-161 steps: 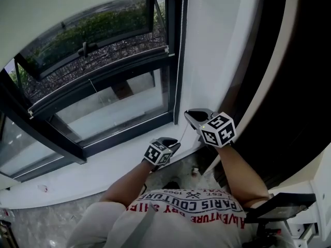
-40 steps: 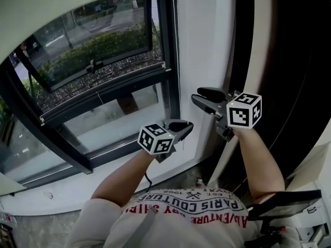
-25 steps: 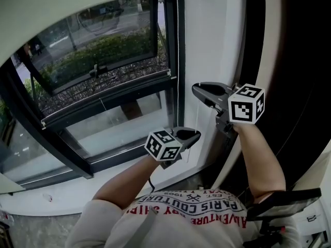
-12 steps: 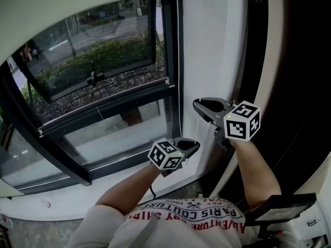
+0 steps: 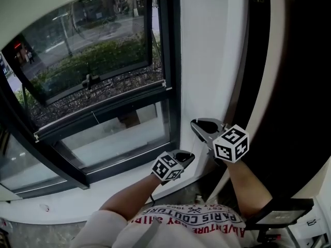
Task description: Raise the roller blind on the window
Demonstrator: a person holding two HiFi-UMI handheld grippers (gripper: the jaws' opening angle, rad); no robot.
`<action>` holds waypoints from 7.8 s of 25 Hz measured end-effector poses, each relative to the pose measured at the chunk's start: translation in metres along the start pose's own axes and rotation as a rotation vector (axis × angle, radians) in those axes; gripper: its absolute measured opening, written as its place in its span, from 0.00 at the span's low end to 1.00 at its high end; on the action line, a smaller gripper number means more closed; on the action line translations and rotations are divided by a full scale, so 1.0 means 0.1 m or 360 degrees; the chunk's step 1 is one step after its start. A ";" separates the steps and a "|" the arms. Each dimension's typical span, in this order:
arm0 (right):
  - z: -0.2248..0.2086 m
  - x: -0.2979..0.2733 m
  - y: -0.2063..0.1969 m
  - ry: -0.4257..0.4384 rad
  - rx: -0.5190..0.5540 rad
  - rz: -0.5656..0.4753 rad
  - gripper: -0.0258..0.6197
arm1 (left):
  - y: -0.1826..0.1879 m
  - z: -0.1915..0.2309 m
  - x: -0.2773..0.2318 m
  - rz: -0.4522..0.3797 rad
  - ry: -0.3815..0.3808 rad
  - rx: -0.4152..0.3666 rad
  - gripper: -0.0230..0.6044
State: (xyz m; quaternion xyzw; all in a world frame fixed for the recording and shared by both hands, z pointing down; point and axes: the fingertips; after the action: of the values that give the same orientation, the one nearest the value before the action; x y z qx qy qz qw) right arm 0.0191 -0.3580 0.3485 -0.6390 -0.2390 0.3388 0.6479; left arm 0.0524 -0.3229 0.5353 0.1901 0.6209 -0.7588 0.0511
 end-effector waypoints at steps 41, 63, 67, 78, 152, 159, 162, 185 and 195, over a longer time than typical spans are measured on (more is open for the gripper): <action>0.42 0.25 -0.65 -0.0009 -0.0085 0.0104 0.06 | 2.31 -0.26 1.25 -0.0628 0.0006 -0.0161 0.24; 0.56 0.16 -0.66 0.0015 -0.0069 0.0132 0.06 | 3.13 -0.15 1.38 -0.0627 0.0115 -0.0159 0.06; 0.53 0.19 -0.67 0.0003 -0.0095 0.0114 0.06 | 3.13 -0.18 1.37 -0.0628 0.0140 -0.0209 0.06; 0.56 0.17 -1.17 0.0006 -0.0139 0.0253 0.06 | 2.68 -0.07 1.15 -0.0515 0.0172 -0.0167 0.06; 0.36 0.24 0.89 0.0280 -0.0152 -0.0001 0.05 | 1.03 -0.48 0.44 -0.0343 0.0059 -0.0086 0.05; 0.26 0.11 0.65 0.0222 -0.0074 0.0024 0.05 | 0.99 -0.27 0.42 -0.0338 0.0099 -0.0103 0.05; 0.20 0.07 0.67 0.0189 -0.0073 -0.0006 0.05 | 1.01 -0.24 0.40 -0.0339 0.0096 -0.0109 0.05; 0.09 0.09 0.89 0.0149 -0.0165 -0.0202 0.07 | 0.96 -0.05 0.49 -0.0343 0.0157 -0.0140 0.05; 0.10 -0.04 0.30 0.0045 -0.0050 -0.0042 0.07 | 0.43 0.07 0.27 -0.0203 0.0167 -0.0055 0.05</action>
State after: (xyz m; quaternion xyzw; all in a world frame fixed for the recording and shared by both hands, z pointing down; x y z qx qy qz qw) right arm 0.0054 -0.3559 0.3199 -0.6506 -0.2434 0.3173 0.6456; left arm 0.0395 -0.3347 0.4870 0.1888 0.6467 -0.7386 -0.0269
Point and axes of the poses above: the fingertips, and each gripper's own axes: x backward along the fingers, z to its left, y out of its top, and after that the axes turned 13 degrees about -y, right-handed
